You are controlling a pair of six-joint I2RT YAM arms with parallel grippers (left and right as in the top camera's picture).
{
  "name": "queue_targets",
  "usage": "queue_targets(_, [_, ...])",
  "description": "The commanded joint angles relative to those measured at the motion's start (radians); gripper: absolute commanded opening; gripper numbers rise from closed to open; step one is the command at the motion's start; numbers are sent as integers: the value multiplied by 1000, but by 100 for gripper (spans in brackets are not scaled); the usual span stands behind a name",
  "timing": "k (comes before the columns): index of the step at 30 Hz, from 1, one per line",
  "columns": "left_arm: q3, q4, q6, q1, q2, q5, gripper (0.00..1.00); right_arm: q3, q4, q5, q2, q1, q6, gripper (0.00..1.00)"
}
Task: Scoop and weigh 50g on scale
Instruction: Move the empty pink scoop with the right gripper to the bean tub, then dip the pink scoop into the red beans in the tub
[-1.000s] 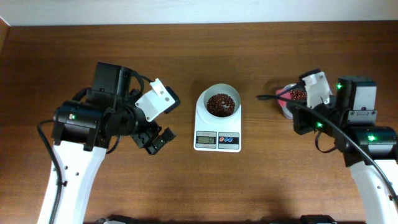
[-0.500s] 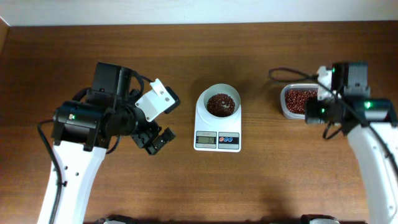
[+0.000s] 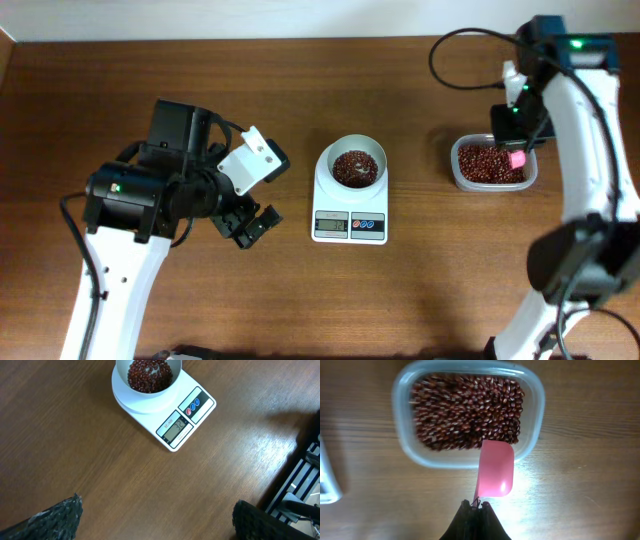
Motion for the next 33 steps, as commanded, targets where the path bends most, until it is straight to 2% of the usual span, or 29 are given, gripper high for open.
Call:
queue_targets(1, [20,2,15,5,-11,-4,99,11,9,69,63,-7,-10,4])
queue_targets(14, [20,2,15,5,-11,-4,99,-31,58,98,162,-65,-27,4])
queue_targets(16, [20,2,15,5,-11,-4,99,-59,80,9,163,-87,-88,4])
queue_targets(22, [20,2,15,5,-11,-4,99,-157,87,-174,163,-132,-143,4])
queue_targets(33, [20,2,15,5,-11,-4,99,-161,46,-397,162,-194,-142,4])
